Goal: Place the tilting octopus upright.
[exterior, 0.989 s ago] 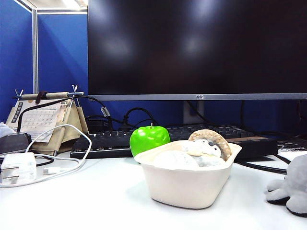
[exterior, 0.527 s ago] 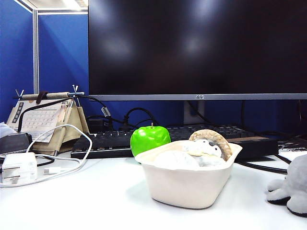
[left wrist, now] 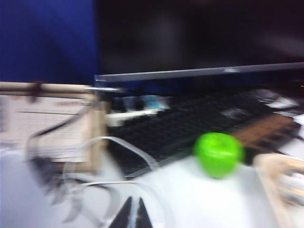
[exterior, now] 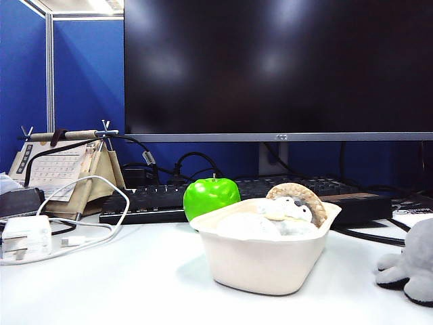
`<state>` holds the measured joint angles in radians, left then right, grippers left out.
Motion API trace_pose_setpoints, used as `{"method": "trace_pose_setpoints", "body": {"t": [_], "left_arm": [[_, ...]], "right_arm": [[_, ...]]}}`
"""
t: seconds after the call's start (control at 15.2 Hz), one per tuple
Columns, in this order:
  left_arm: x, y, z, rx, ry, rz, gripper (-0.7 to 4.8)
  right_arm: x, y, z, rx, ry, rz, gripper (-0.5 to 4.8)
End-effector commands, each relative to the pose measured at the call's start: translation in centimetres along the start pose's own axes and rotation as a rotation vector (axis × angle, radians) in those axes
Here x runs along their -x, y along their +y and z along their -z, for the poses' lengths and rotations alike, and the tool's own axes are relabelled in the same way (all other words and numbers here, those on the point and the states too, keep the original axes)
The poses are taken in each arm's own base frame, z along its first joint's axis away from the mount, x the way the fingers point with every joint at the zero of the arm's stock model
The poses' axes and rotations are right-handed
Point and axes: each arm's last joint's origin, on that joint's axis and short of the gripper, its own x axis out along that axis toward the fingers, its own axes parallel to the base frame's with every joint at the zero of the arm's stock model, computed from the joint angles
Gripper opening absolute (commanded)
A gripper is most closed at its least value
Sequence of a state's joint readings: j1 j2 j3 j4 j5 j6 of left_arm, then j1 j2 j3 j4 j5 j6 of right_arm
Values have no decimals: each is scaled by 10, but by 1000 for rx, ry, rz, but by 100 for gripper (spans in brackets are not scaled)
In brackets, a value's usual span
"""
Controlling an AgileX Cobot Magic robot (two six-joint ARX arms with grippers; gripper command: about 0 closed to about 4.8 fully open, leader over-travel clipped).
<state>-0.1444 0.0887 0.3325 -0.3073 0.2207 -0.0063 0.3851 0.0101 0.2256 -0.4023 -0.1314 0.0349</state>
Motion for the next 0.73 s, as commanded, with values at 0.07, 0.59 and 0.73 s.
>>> {"method": "trace_pose_setpoints", "body": {"t": [0.07,0.59,0.73], "left_arm": [[-4,5,7,-8,-16,-119,-5],[-24,9,49,65,-82,-113,-6],[-26,10,54,70,-67,-113,-6]], "right_arm": [[1,0,-2,4,-13,-1,8],[1,0,-2,4,-13,-1,8],[1,0,-2,4,-13,-1,8]]}}
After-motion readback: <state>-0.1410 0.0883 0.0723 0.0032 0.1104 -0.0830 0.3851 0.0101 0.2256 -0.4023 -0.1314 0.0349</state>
